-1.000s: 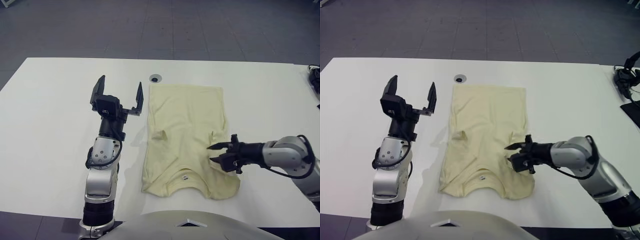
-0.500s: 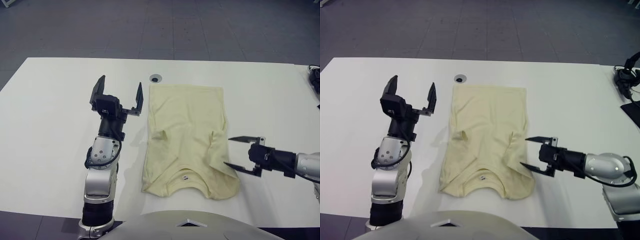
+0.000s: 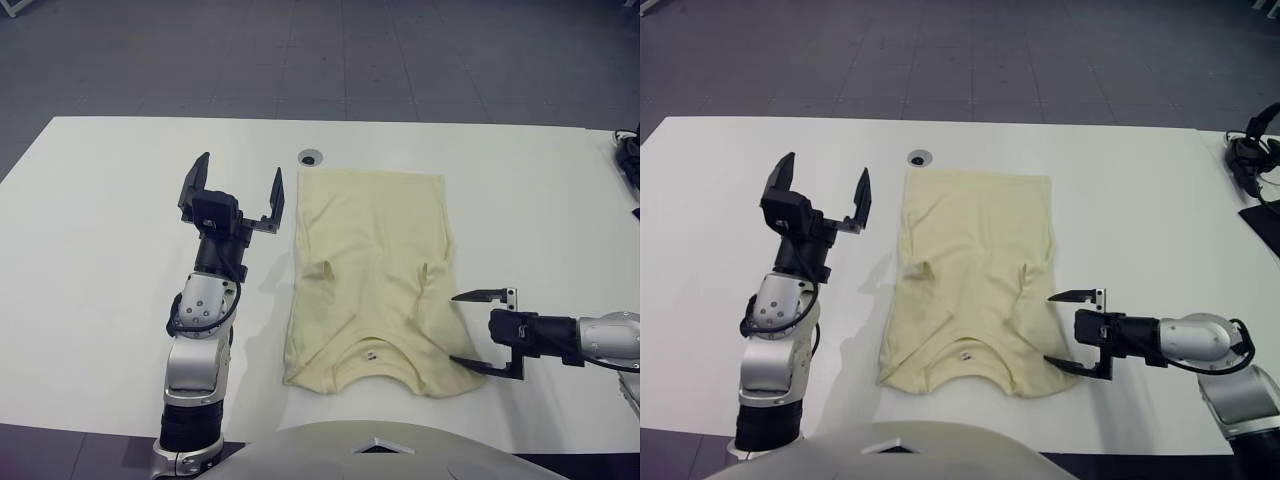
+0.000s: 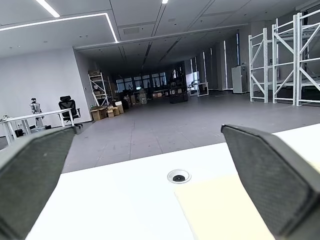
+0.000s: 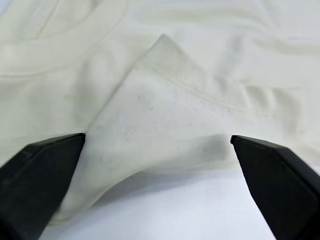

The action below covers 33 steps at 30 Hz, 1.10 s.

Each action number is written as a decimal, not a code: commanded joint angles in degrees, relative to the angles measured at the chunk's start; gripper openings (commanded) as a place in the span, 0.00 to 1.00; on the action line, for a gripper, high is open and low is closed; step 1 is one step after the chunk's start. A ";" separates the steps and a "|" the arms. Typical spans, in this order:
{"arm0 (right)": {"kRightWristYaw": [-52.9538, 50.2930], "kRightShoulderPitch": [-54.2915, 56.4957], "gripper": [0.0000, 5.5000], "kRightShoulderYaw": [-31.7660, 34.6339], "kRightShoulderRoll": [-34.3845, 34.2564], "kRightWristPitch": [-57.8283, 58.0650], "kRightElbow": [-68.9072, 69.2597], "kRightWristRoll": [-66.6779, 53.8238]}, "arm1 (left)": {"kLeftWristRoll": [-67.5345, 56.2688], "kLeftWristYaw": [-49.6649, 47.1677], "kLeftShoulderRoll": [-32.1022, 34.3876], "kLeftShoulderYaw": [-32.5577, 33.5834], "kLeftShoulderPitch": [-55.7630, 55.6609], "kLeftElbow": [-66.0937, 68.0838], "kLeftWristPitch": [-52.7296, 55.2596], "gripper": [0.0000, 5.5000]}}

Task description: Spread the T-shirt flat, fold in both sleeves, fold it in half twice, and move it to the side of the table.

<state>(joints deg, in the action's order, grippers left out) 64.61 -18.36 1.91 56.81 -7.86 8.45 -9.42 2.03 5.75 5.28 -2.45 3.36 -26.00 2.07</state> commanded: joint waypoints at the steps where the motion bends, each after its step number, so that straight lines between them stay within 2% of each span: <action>1: 1.04 -0.87 0.98 1.85 0.63 4.21 1.09 -3.15 | -0.38 1.36 1.02 -0.37 -0.52 0.16 1.32 0.98; 6: 2.04 -3.10 0.98 8.52 0.10 8.98 8.38 -12.28 | -0.80 8.29 6.06 -2.47 0.69 -1.23 2.89 0.98; 11: 0.15 -6.18 0.98 14.87 -0.43 14.39 18.78 -17.36 | -1.48 18.03 15.85 -2.10 3.07 -6.52 6.73 0.98; 16: -2.27 -12.91 0.98 17.14 -0.93 13.46 25.51 -9.64 | -5.96 30.98 28.41 2.12 11.06 -13.85 5.80 0.98; 18: -3.99 -15.47 0.98 16.04 -1.03 11.16 25.93 -2.89 | -7.12 37.47 34.25 3.93 16.66 -16.40 3.09 0.98; 22: -6.86 -16.37 0.98 12.87 -1.02 7.46 24.14 7.00 | -5.31 45.12 41.60 5.44 26.83 -18.30 -2.71 0.98; 26: -7.59 -16.89 0.98 11.91 -1.06 5.77 25.19 10.71 | 1.21 47.08 45.31 4.28 32.18 -17.70 -6.67 0.98; 33: -7.93 -17.19 0.98 11.88 -1.15 4.76 25.45 13.50 | 11.25 45.60 45.54 -0.64 34.18 -15.21 -9.76 0.98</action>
<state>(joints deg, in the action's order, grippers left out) 56.93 -35.57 13.55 55.70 -2.77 33.49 3.29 10.19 51.89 50.54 -1.28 37.47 -41.89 -6.94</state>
